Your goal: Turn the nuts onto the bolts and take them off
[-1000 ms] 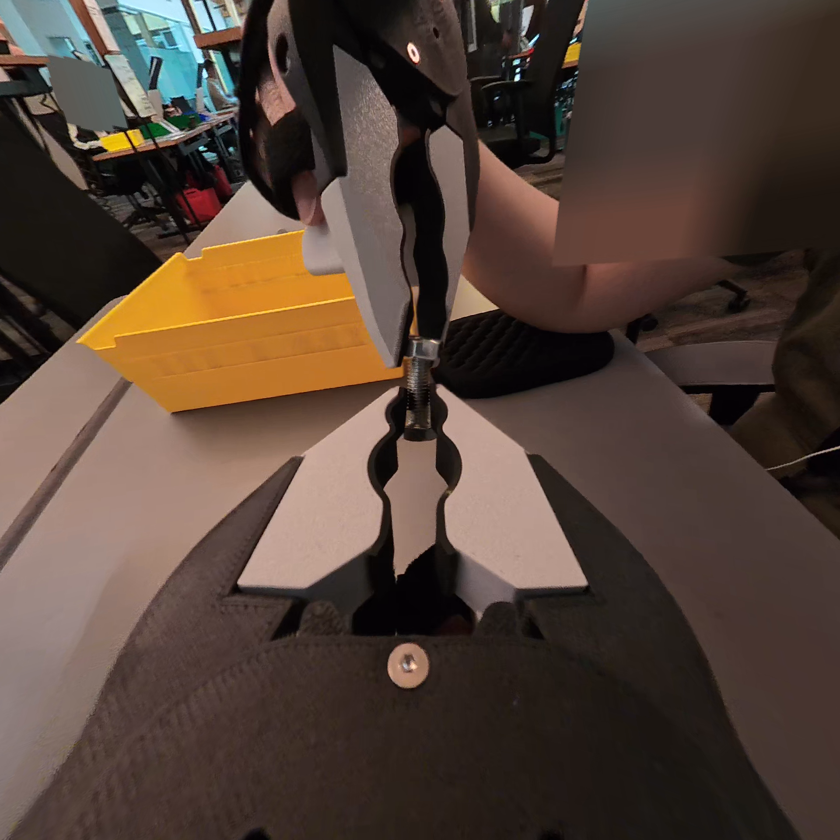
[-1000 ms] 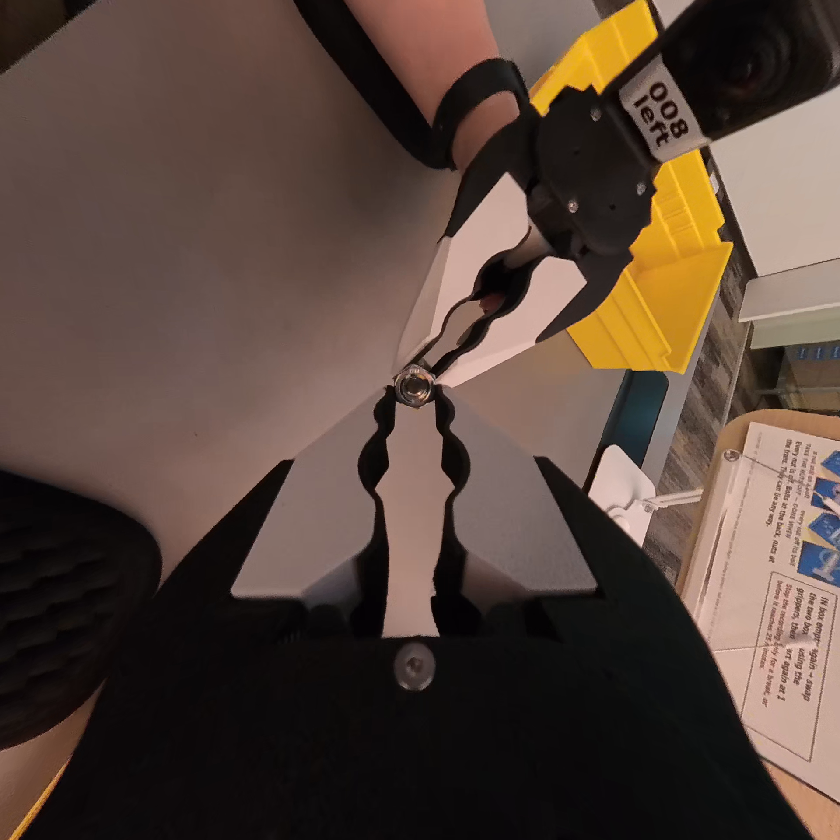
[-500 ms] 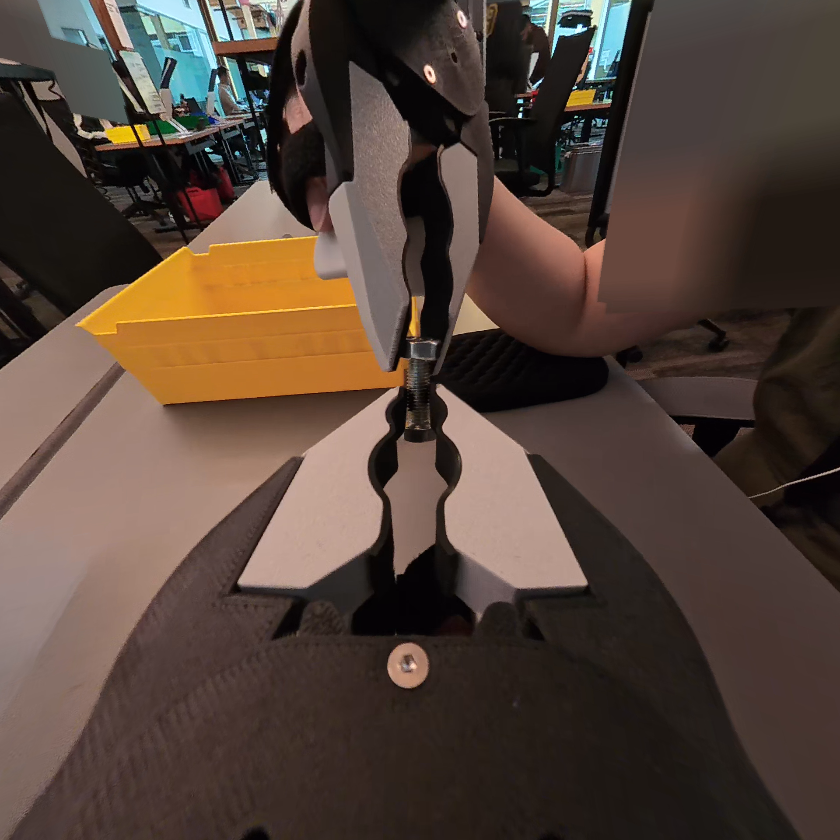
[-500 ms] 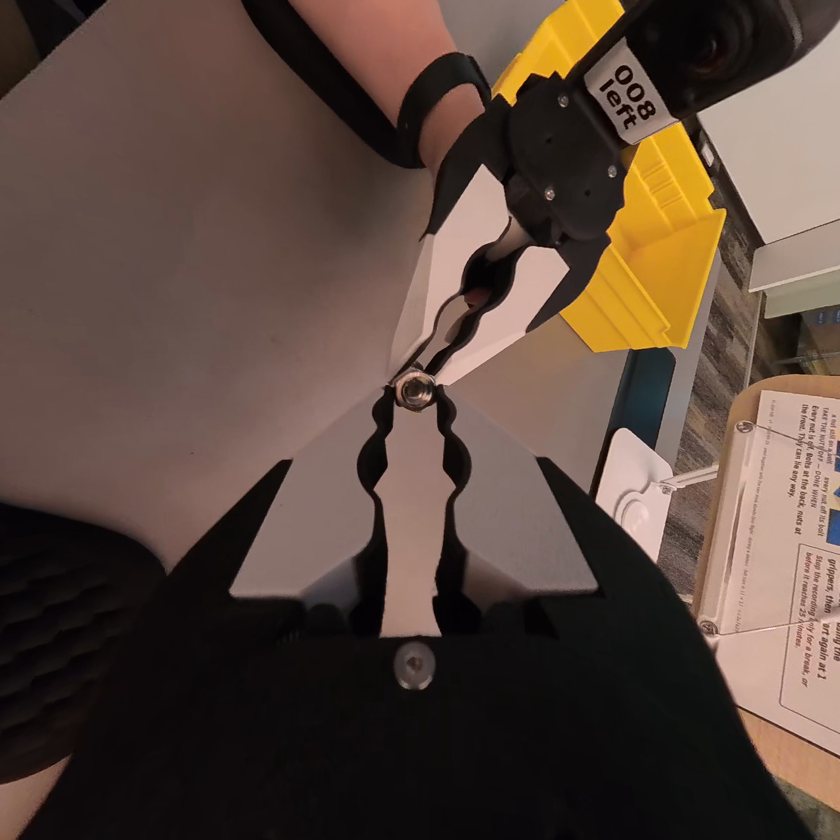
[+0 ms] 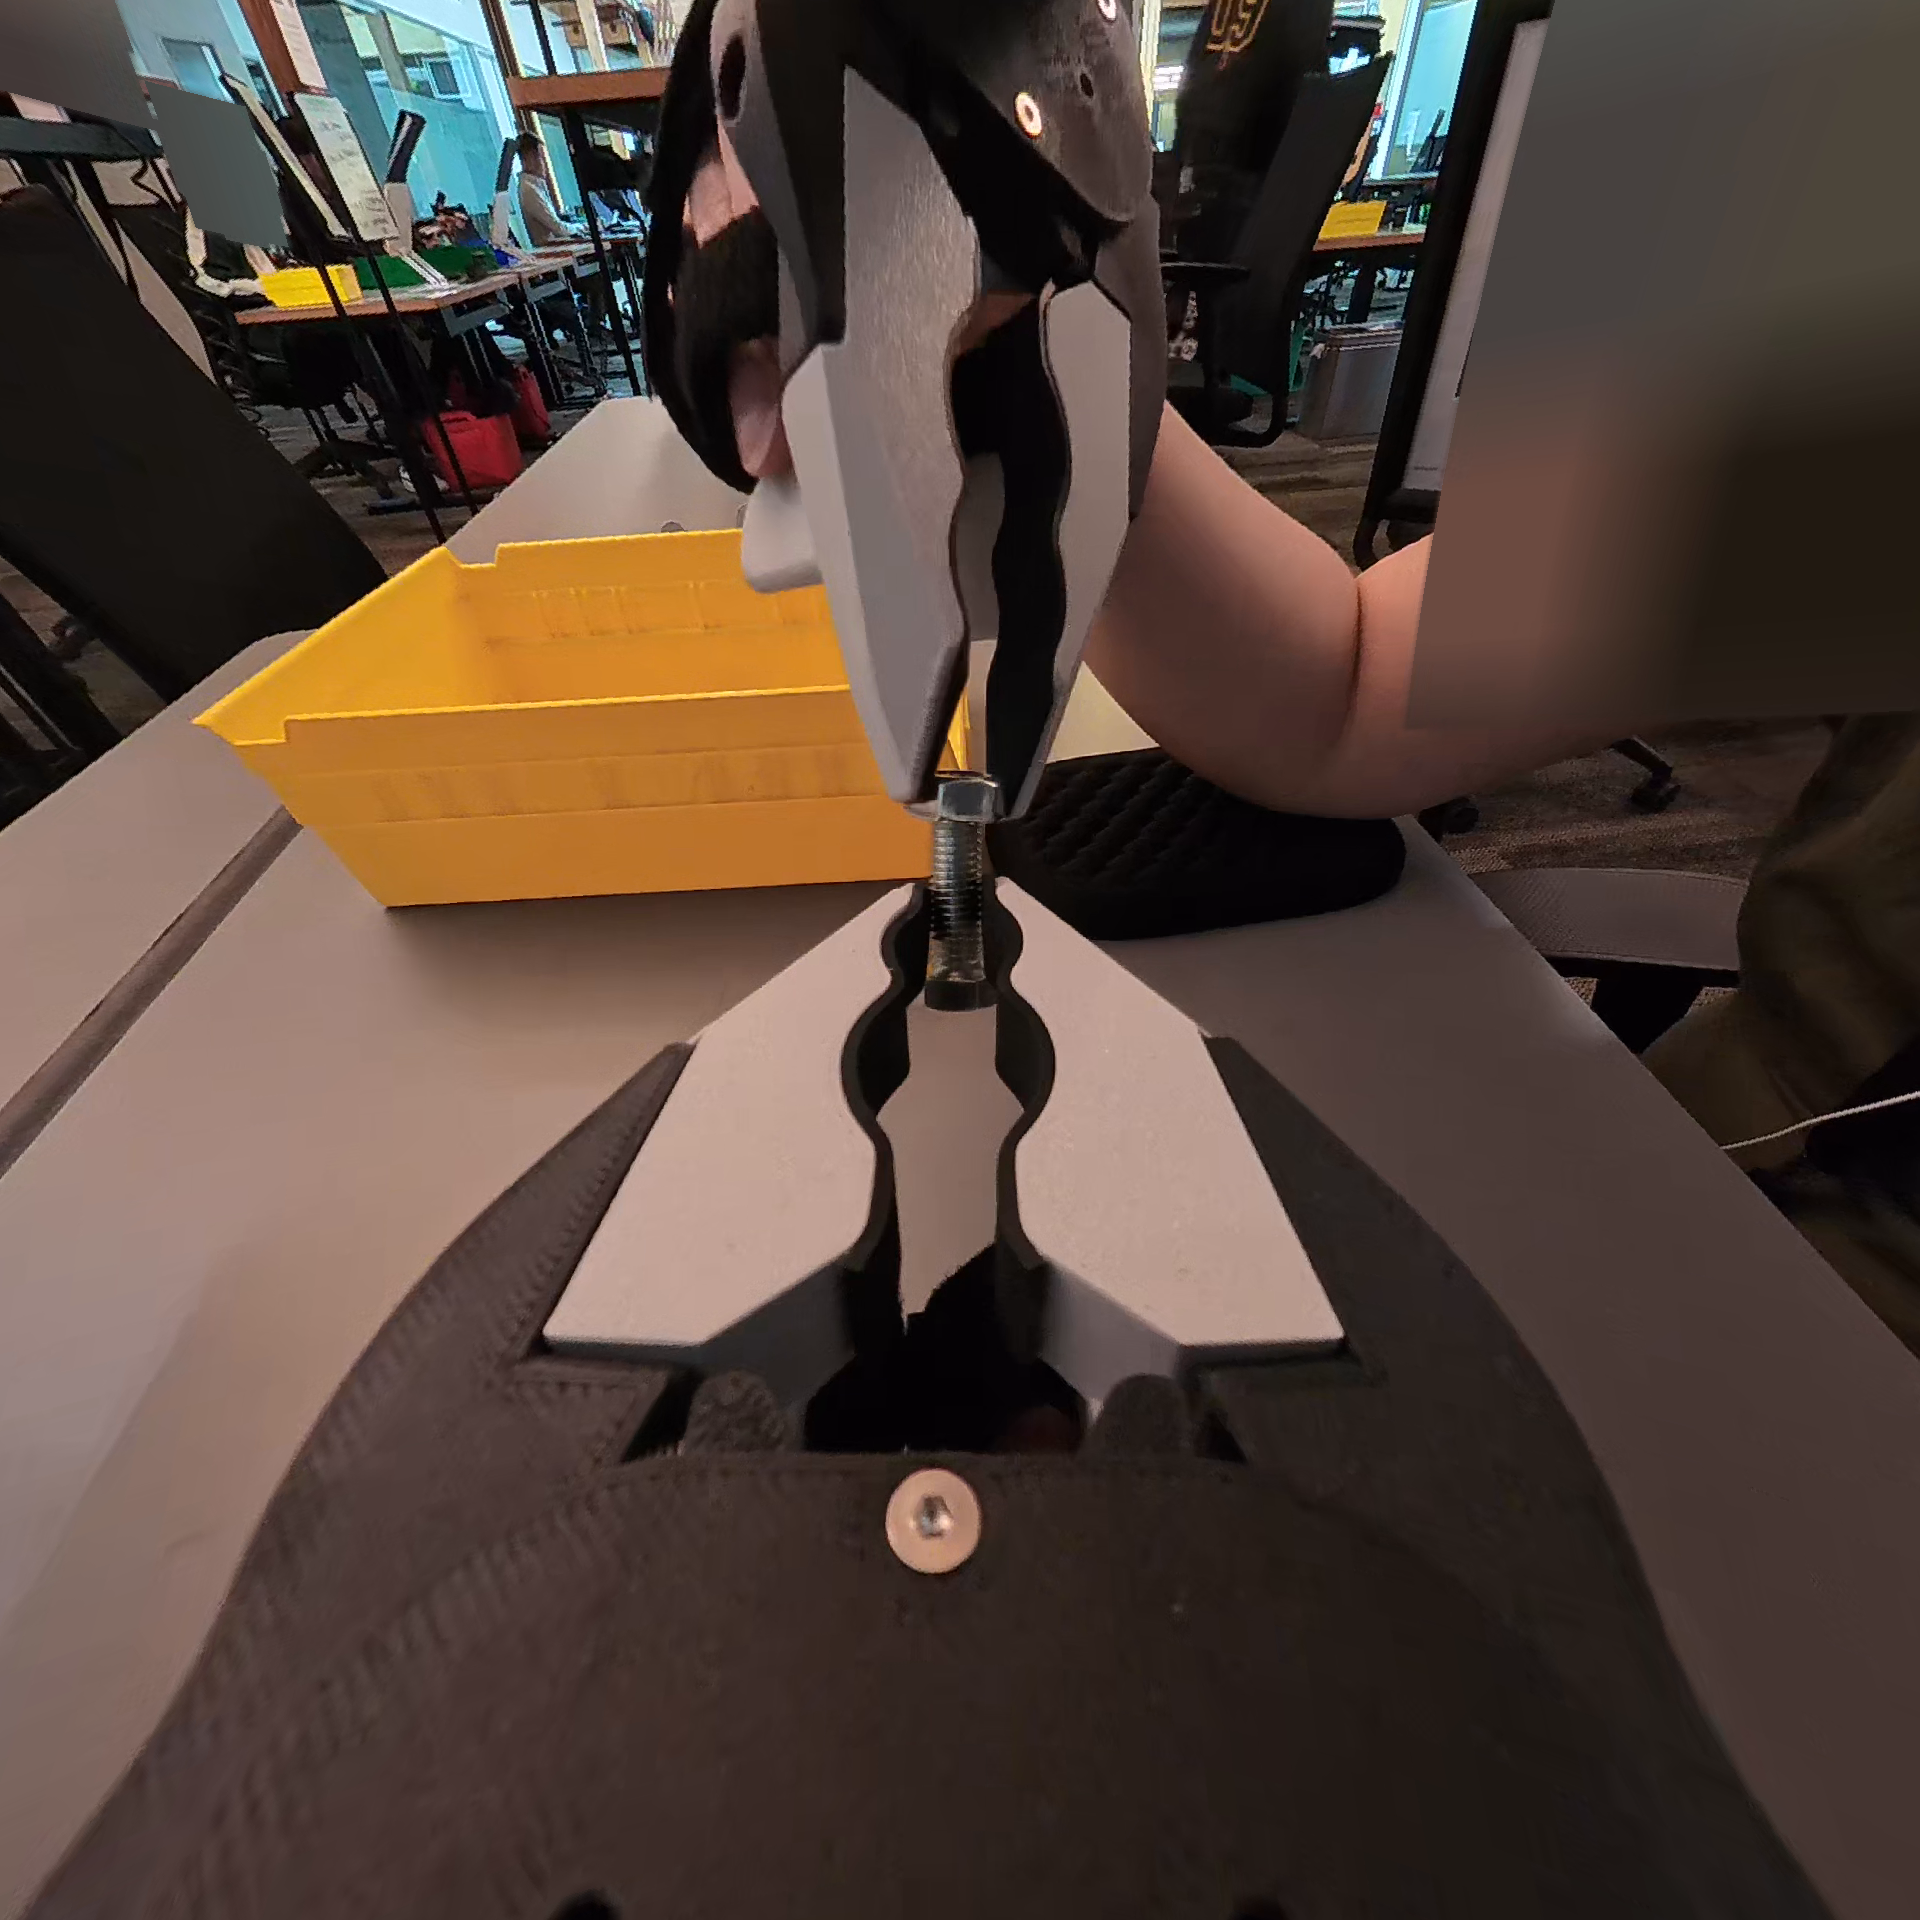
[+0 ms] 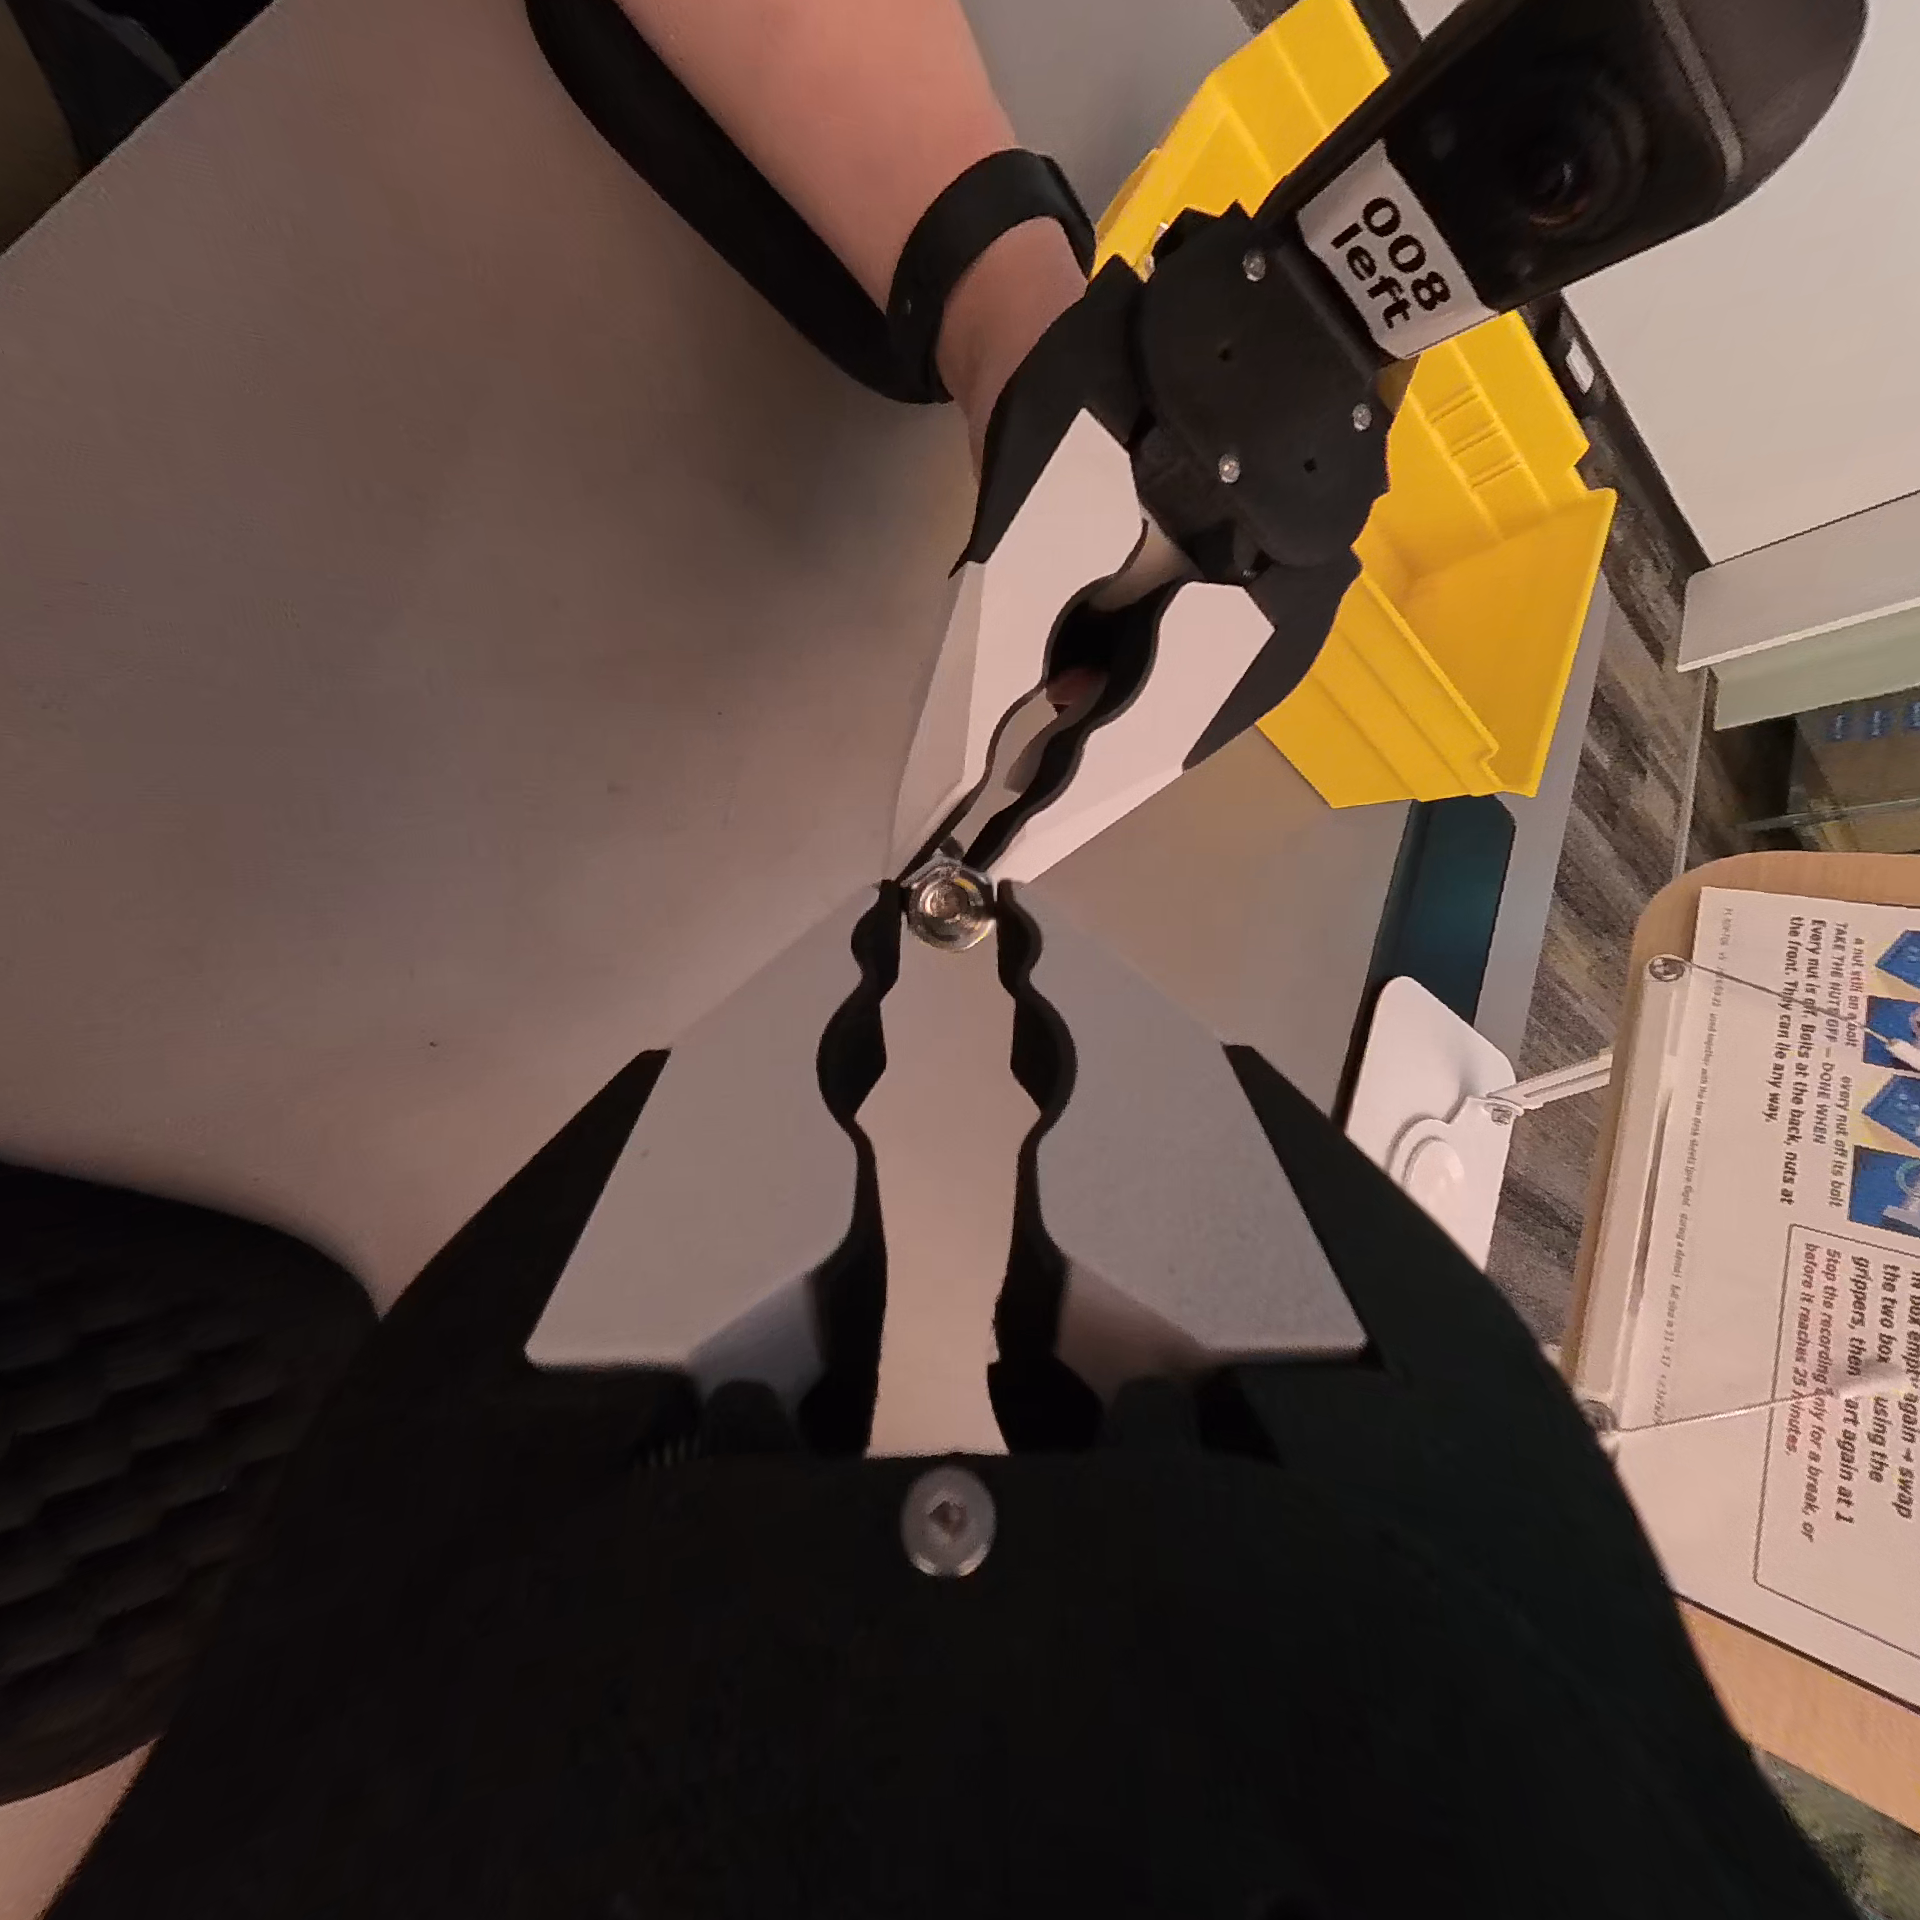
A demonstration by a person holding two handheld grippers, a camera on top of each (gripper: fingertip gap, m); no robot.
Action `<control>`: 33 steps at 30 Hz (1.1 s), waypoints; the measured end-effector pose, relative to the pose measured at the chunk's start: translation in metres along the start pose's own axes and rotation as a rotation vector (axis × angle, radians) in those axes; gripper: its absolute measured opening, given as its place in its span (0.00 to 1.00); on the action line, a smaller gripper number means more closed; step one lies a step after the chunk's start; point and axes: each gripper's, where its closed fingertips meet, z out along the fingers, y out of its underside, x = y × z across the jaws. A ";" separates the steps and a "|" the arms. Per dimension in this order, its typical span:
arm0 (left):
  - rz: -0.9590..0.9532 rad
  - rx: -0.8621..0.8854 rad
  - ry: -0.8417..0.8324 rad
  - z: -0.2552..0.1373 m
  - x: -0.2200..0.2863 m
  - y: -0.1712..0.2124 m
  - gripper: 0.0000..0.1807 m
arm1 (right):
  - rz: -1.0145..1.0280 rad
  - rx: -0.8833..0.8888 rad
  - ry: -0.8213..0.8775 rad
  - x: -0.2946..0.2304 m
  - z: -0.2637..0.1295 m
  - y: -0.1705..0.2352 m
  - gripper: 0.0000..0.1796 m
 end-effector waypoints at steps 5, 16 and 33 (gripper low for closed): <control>0.001 -0.001 0.004 0.000 0.001 0.000 0.04 | -0.011 -0.004 -0.005 -0.001 0.000 -0.001 0.09; -0.086 0.032 0.186 -0.002 0.025 -0.007 0.04 | -0.135 0.108 -0.041 -0.015 -0.004 -0.022 0.09; -0.137 0.116 0.046 -0.013 -0.008 -0.015 0.11 | 0.069 0.082 -0.019 0.008 0.001 0.000 0.09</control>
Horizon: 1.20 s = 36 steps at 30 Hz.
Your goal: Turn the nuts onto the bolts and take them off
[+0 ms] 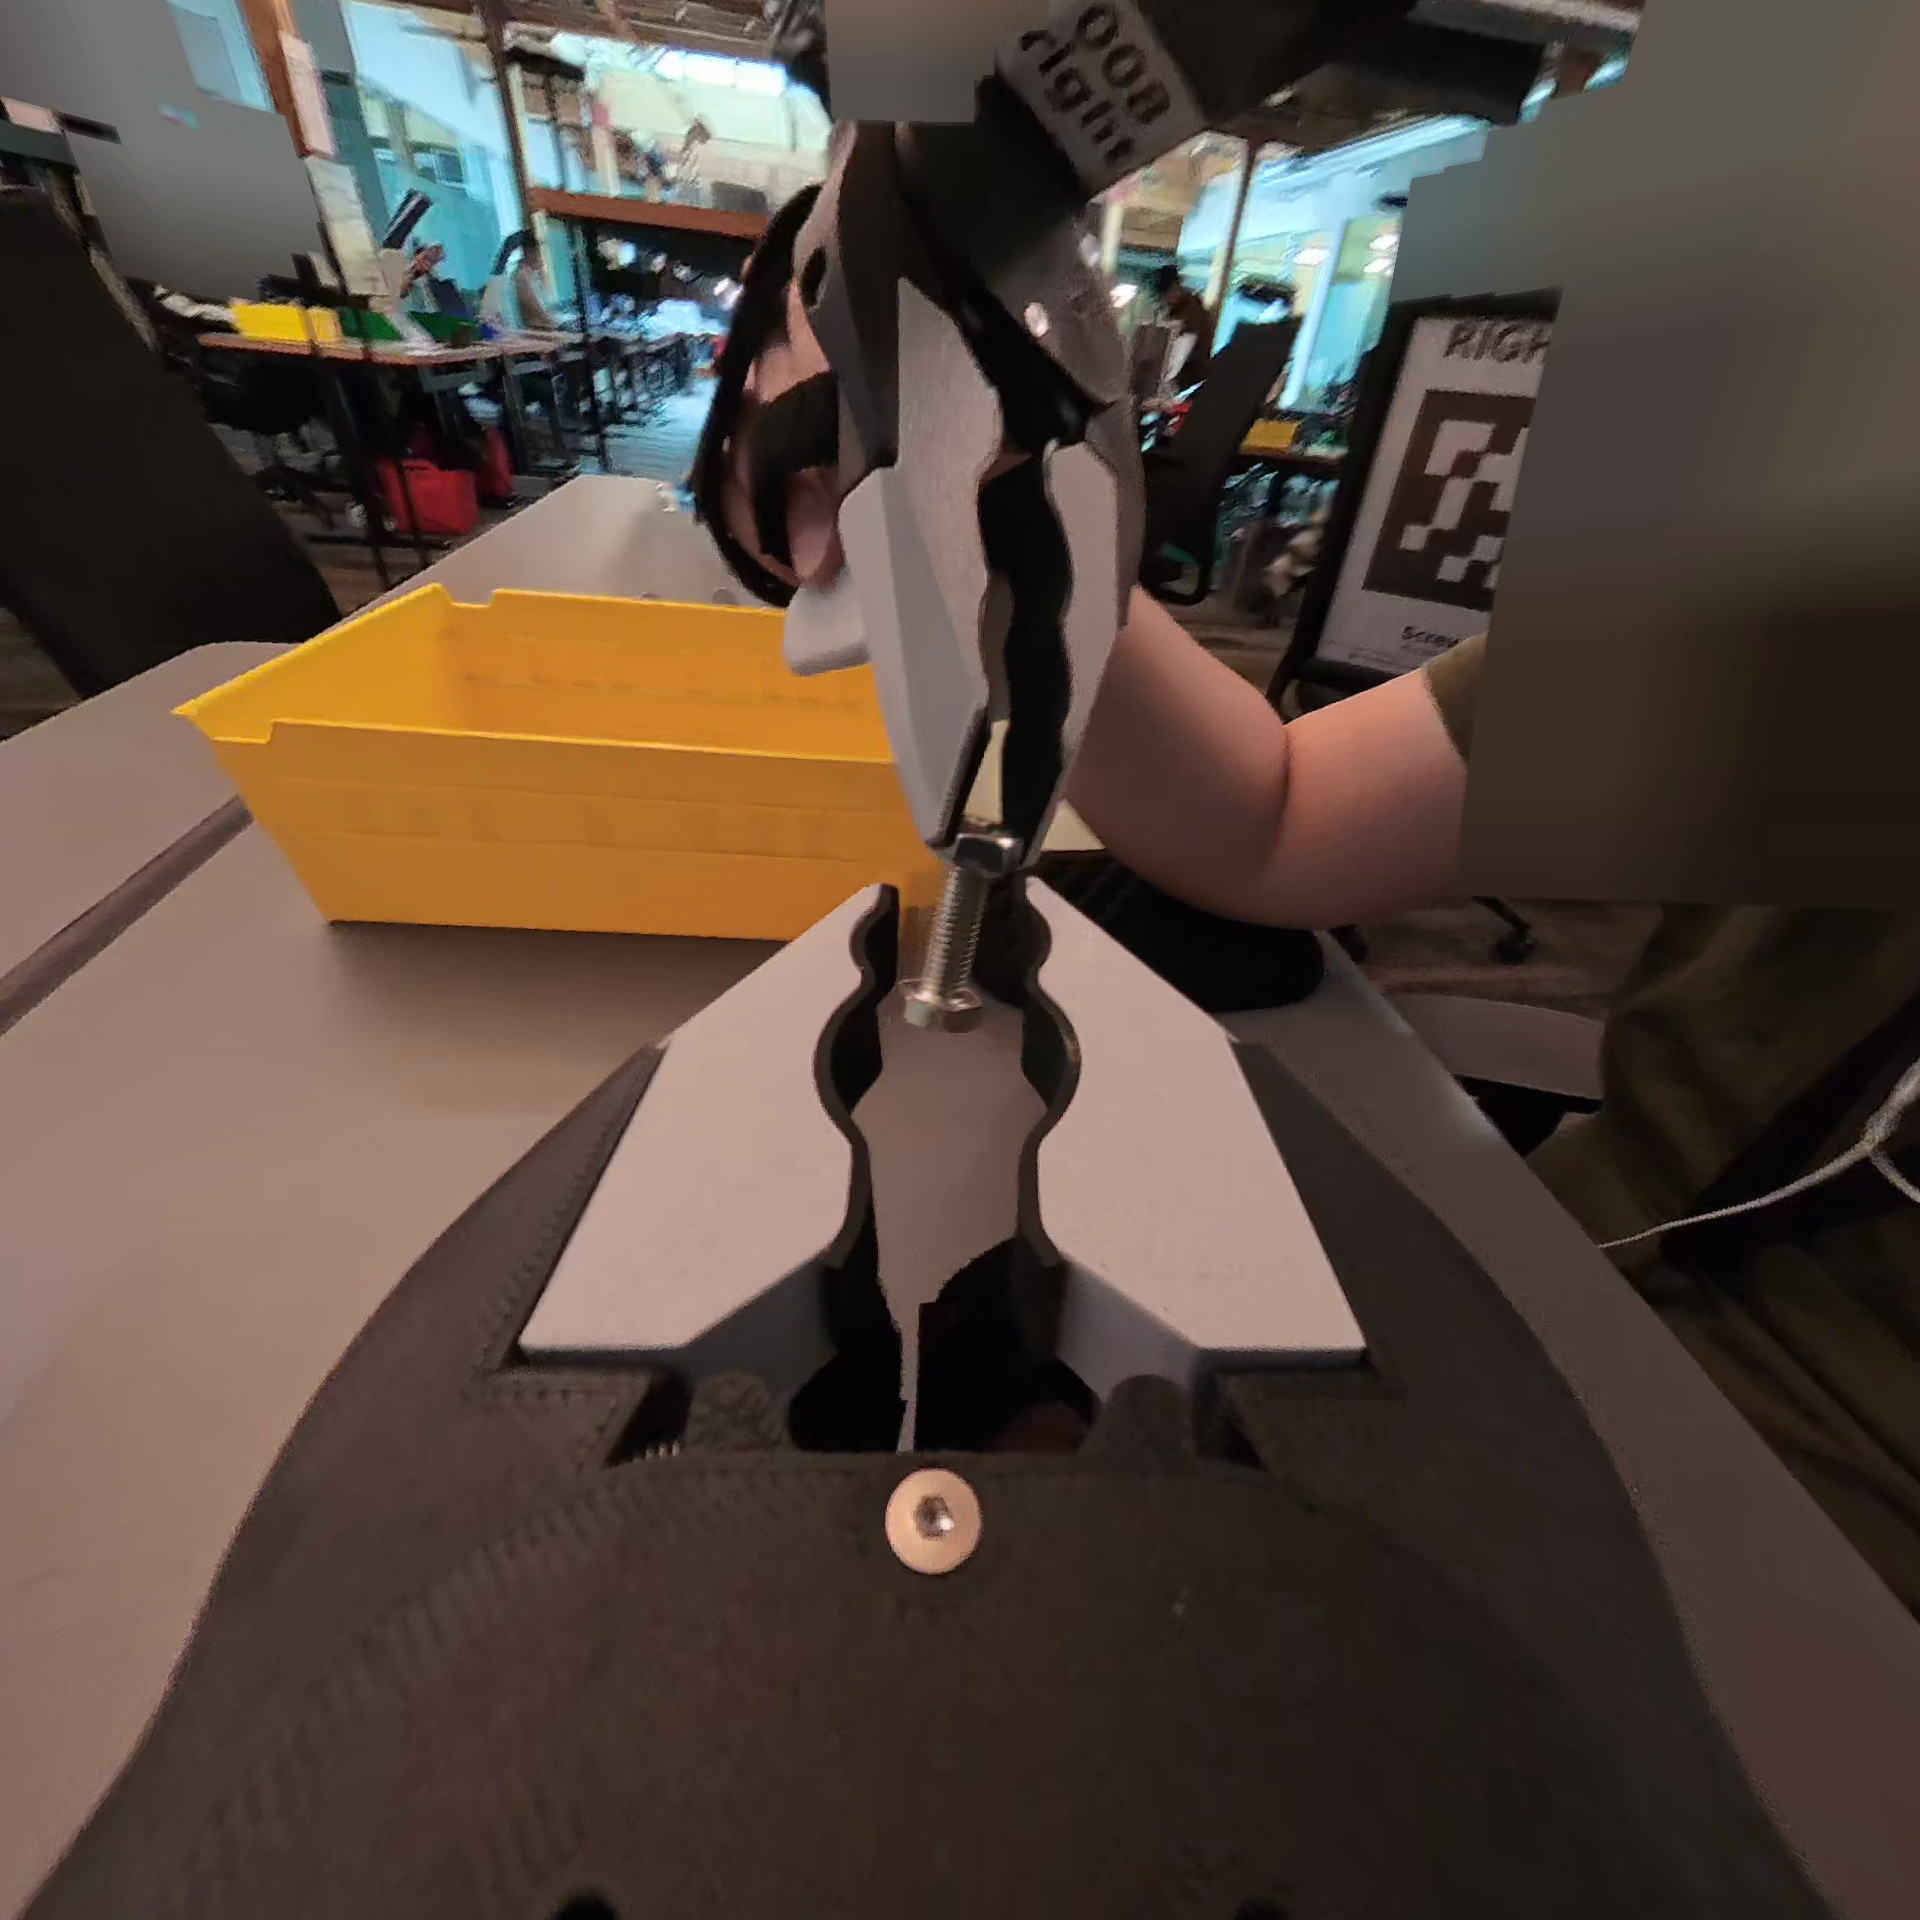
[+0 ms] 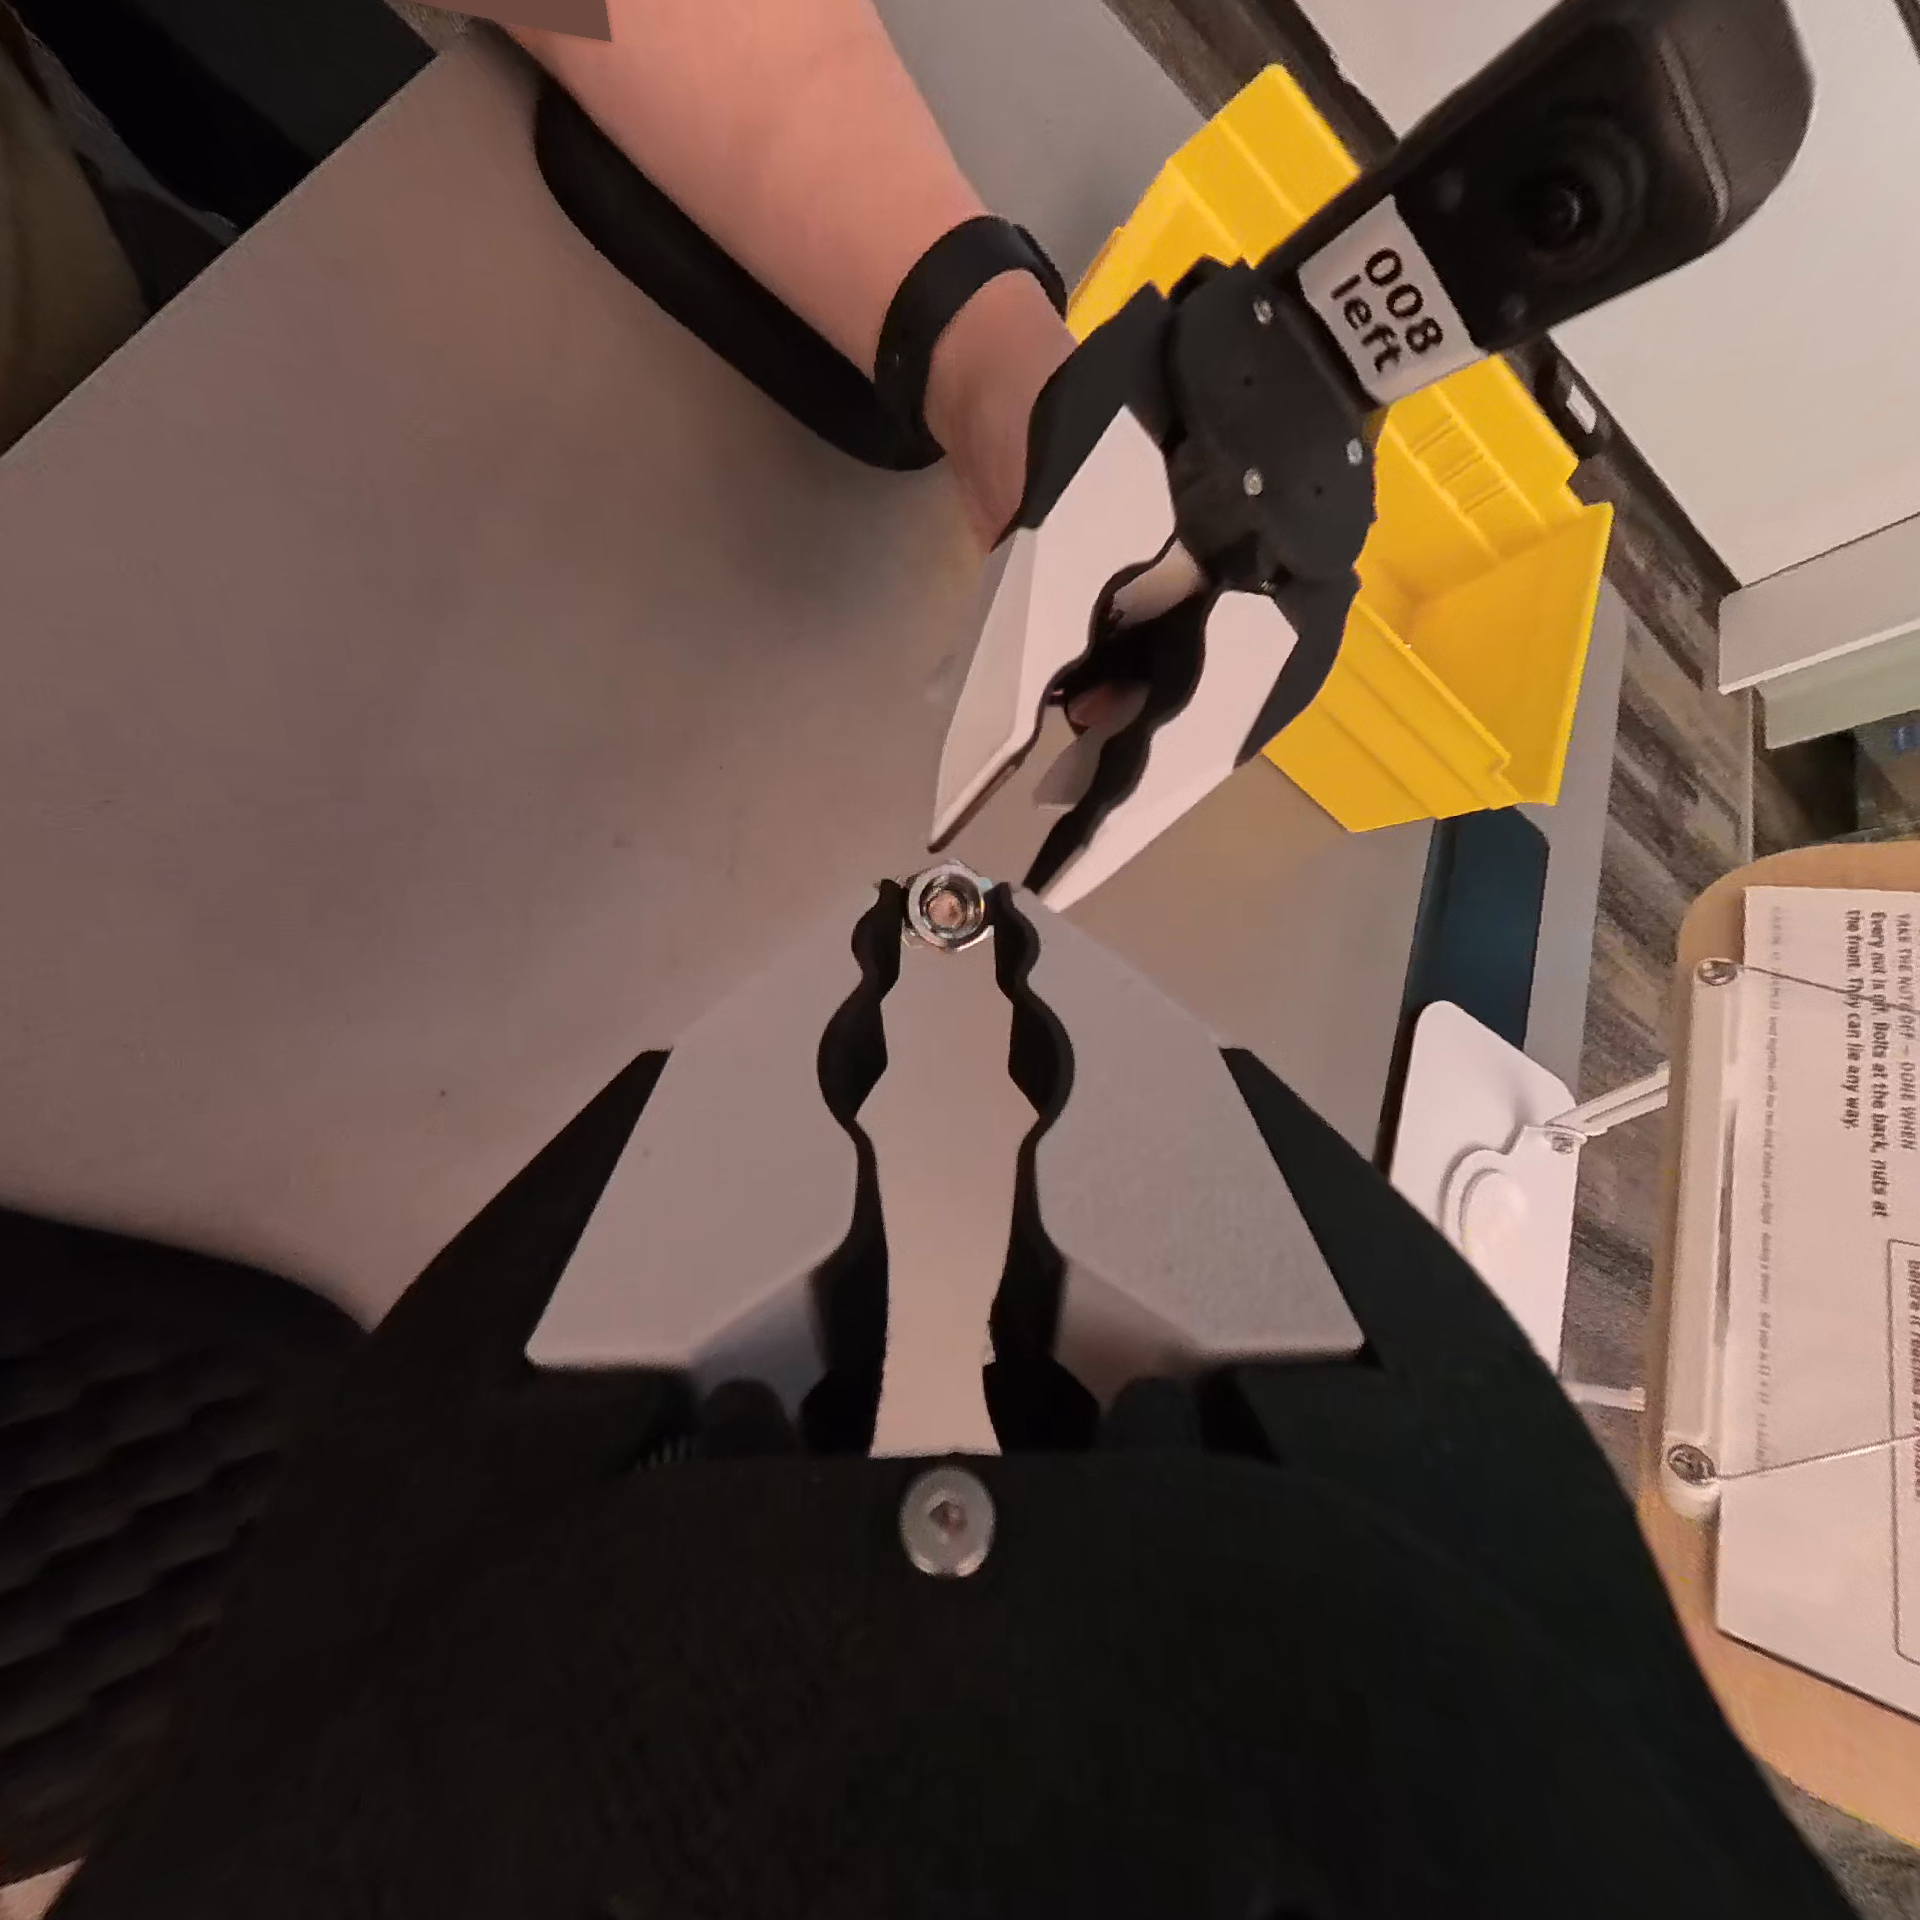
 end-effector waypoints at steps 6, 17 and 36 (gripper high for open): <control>-0.067 -0.119 -0.127 0.004 -0.027 0.025 0.22 | 0.066 -0.097 0.003 0.005 0.005 0.028 0.09; -0.217 -0.101 -0.003 0.008 -0.020 0.031 0.45 | 0.229 -0.205 -0.024 0.011 0.018 0.087 0.09; -0.271 0.085 0.034 0.002 -0.018 -0.002 0.33 | 0.185 -0.220 0.022 0.016 0.011 0.082 0.09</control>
